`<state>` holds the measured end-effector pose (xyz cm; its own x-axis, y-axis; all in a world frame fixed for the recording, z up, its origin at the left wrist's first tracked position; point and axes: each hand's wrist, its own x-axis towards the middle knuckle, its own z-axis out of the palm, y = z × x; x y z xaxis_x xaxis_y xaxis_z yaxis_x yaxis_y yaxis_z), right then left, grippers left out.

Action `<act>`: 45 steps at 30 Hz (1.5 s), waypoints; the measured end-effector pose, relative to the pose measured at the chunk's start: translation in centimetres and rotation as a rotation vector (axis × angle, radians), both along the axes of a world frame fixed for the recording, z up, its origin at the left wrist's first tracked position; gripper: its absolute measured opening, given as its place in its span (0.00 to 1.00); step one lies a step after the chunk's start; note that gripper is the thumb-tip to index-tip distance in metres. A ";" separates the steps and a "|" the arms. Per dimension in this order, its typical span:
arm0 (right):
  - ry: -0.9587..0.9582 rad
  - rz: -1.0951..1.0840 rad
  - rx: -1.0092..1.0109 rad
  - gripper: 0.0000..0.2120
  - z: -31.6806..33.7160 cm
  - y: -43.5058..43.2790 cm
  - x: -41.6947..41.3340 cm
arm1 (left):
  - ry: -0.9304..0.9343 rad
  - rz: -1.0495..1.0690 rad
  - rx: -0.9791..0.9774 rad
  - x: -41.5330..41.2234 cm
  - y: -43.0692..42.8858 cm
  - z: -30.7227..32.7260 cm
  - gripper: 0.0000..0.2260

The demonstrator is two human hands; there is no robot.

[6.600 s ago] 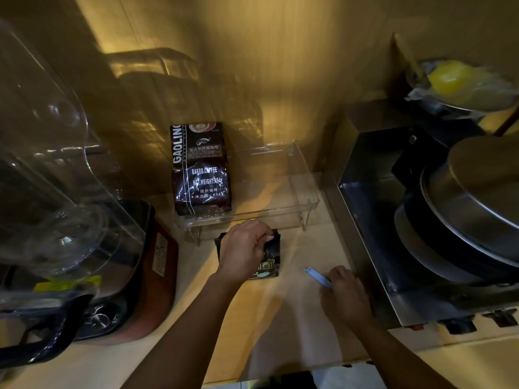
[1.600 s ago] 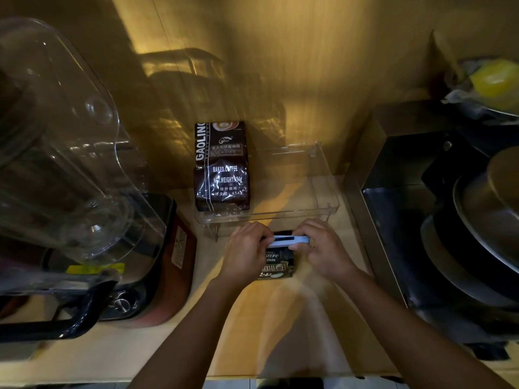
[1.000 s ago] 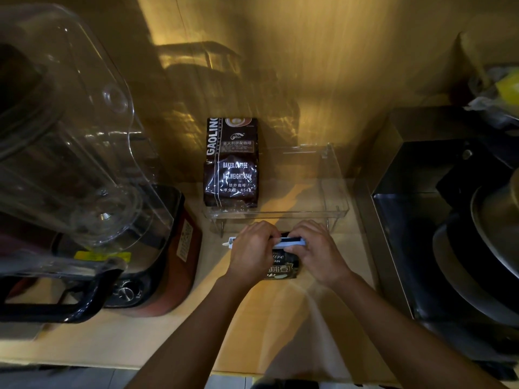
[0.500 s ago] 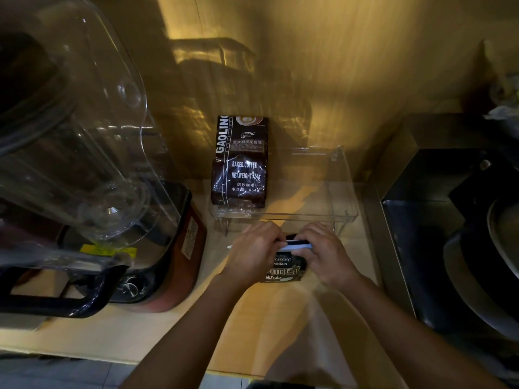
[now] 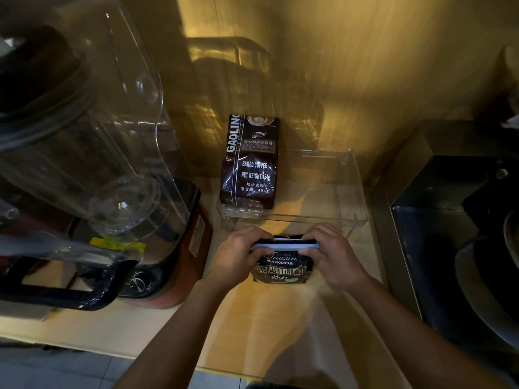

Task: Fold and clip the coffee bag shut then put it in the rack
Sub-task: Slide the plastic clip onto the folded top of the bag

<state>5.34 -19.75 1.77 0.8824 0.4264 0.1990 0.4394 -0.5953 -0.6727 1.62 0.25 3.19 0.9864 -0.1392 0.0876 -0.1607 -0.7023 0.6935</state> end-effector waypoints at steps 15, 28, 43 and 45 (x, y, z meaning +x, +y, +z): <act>0.022 -0.021 0.022 0.05 0.1 0.0 -0.3 | 0.121 0.113 -0.135 0.2 1.4 -1.4 0.12; 0.020 -0.033 0.009 0.04 0.3 0.4 -1.0 | -0.106 -0.103 0.342 0.9 -0.2 0.0 0.10; -0.061 -0.071 -0.028 0.06 -0.1 0.9 -1.7 | -0.102 -0.182 0.303 1.4 -4.6 -0.4 0.09; -0.072 -0.068 -0.041 0.06 -0.1 0.9 -1.8 | -0.102 -0.183 0.306 1.4 -4.6 -0.4 0.08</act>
<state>3.59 -18.89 1.68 0.8934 0.3753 0.2468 0.4437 -0.6518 -0.6150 3.01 -4.34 2.82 0.9313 -0.3470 0.1110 -0.3598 -0.8280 0.4302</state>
